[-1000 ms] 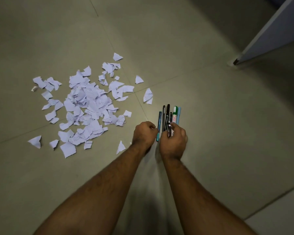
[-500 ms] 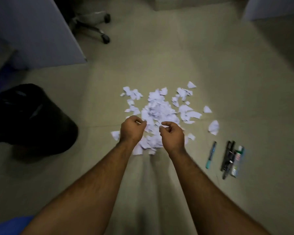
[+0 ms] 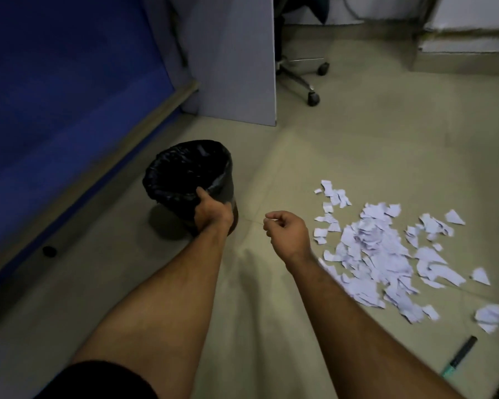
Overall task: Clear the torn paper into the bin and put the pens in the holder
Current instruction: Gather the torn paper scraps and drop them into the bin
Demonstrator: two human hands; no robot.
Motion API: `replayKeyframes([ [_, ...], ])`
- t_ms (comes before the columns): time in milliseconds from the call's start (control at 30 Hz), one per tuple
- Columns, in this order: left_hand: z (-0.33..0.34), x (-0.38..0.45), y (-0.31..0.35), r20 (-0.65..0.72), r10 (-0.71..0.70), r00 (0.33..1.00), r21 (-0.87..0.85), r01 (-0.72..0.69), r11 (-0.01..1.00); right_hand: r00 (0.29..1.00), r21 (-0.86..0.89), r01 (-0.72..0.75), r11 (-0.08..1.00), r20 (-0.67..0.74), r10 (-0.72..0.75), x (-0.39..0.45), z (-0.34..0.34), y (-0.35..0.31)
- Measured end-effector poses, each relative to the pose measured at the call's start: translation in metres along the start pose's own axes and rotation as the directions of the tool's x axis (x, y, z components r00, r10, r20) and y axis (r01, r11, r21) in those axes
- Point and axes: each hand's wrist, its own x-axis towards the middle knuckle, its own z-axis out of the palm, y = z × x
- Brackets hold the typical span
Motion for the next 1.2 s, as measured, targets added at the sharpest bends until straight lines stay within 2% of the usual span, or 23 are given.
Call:
replayKeyframes([
  [133, -0.004, 0.017, -0.002, -0.068, -0.043, 0.997, -0.078, 0.038, 0.996, 1.0, -0.012, -0.007, 1.0, 0.023, 0.008, 0.002, 0.01, -0.007],
  [233, -0.001, 0.01, -0.002, -0.092, -0.023, 0.996, -0.091, 0.015, 0.996, 1.0, 0.002, -0.025, 1.0, 0.013, 0.025, 0.005, 0.012, -0.008],
  [433, 0.023, -0.038, 0.007, -0.048, 0.147, 0.988, 0.012, -0.147, 0.989, 0.996, 0.054, -0.044, 0.998, -0.077, 0.048, 0.008, -0.012, -0.004],
  [567, 0.046, -0.078, 0.013, 0.001, 0.293, 0.956, 0.089, -0.292, 0.952, 0.981, 0.1, -0.073, 0.992, -0.17, 0.089, 0.004, -0.044, 0.005],
  [700, 0.061, -0.106, 0.021, 0.017, 0.357, 0.934, 0.118, -0.357, 0.927, 0.965, 0.095, -0.091, 0.991, -0.236, 0.111, -0.002, -0.072, 0.017],
  [833, 0.066, -0.122, 0.029, -0.015, 0.37, 0.929, 0.021, -0.37, 0.929, 0.951, 0.109, -0.099, 0.989, -0.283, 0.126, -0.002, -0.089, 0.021],
  [933, 0.069, -0.137, 0.03, -0.113, 0.398, 0.91, -0.171, -0.412, 0.895, 0.944, 0.12, -0.091, 0.989, -0.305, 0.124, -0.001, -0.092, 0.019],
  [1000, 0.074, -0.152, 0.03, -0.125, 0.402, 0.907, -0.297, -0.421, 0.857, 0.935, 0.131, -0.092, 0.987, -0.329, 0.131, 0.0, -0.095, 0.019],
  [1067, 0.085, -0.161, 0.03, -0.032, 0.421, 0.906, -0.312, -0.41, 0.857, 0.912, 0.12, -0.113, 0.986, -0.38, 0.151, 0.005, -0.101, 0.02],
  [1200, 0.112, -0.163, 0.032, 0.292, 0.365, 0.884, -0.193, -0.319, 0.928, 0.846, 0.051, -0.199, 0.979, -0.494, 0.198, 0.0, -0.127, 0.03],
])
